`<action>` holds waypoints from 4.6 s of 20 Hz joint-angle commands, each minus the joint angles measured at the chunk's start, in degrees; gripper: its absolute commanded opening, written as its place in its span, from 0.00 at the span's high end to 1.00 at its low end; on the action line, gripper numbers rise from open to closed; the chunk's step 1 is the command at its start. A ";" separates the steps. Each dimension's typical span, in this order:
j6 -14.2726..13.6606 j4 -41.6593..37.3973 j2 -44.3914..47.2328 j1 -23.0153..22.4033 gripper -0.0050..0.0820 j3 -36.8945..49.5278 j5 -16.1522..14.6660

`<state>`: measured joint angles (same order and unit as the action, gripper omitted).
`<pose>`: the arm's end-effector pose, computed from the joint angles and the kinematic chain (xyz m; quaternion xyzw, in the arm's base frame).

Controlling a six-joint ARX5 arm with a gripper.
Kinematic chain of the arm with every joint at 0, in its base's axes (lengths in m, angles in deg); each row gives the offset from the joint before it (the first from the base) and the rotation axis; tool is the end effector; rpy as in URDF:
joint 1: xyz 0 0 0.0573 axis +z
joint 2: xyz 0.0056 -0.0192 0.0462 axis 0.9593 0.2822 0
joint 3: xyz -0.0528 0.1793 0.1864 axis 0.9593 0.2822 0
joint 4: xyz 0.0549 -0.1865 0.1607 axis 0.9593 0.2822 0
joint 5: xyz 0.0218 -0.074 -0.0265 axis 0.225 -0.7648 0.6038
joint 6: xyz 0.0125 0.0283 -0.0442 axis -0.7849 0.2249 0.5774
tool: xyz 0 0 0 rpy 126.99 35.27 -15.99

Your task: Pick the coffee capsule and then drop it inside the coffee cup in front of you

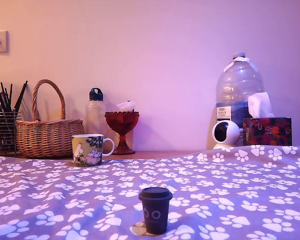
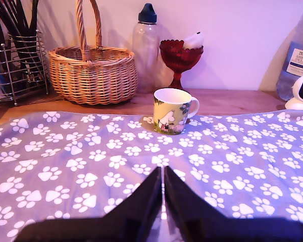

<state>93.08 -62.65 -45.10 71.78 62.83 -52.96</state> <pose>0.0853 -0.0075 0.1832 -0.0773 0.0760 -0.0920 0.9898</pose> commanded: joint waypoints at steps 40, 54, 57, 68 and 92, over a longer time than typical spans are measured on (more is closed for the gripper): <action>-4.63 -21.24 26.60 -27.26 0.59 -1.11 -16.57; -13.40 -26.84 42.80 -31.71 0.36 -1.11 -12.41; -13.42 -28.57 47.34 -31.74 0.36 -1.14 -12.57; -18.16 -37.11 57.94 -32.76 0.31 -1.99 -10.49; -27.82 -16.98 84.54 -40.17 0.35 -26.73 -19.21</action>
<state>65.76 -79.85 38.00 32.02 36.48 -72.13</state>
